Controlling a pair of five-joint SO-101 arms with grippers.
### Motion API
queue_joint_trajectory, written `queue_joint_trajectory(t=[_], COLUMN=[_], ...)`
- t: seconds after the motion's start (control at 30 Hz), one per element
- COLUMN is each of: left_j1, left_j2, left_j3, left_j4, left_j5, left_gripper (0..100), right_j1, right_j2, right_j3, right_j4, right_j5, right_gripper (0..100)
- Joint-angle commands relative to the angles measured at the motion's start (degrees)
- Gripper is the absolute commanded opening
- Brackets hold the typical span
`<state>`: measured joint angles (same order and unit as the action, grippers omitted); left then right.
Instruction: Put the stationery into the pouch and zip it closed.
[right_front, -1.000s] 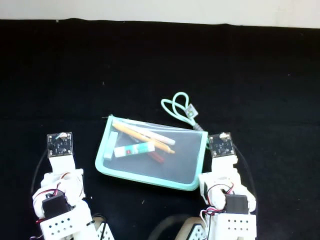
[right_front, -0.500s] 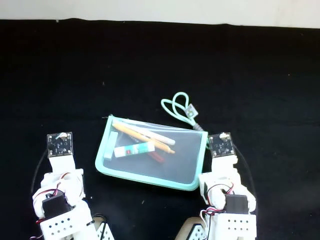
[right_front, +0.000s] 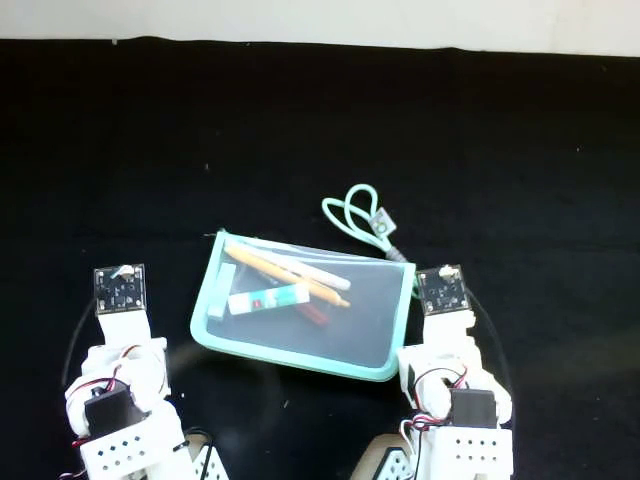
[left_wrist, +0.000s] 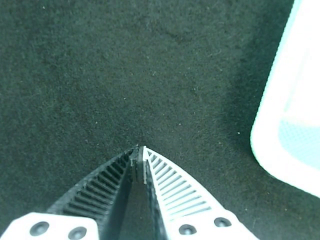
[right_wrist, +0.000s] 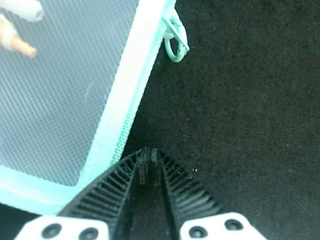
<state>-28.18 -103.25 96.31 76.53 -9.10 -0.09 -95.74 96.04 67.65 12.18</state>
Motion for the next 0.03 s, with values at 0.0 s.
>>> queue_joint_trajectory(t=[0.0], left_j1=[-0.22], left_j2=[-0.31], left_j3=[0.84], left_j4=[0.35], left_j5=[0.44], left_gripper=[1], right_j1=[0.31], right_j2=[-0.31], right_j3=[5.93], right_j4=[0.31], right_j5=[0.7], right_gripper=[1.9])
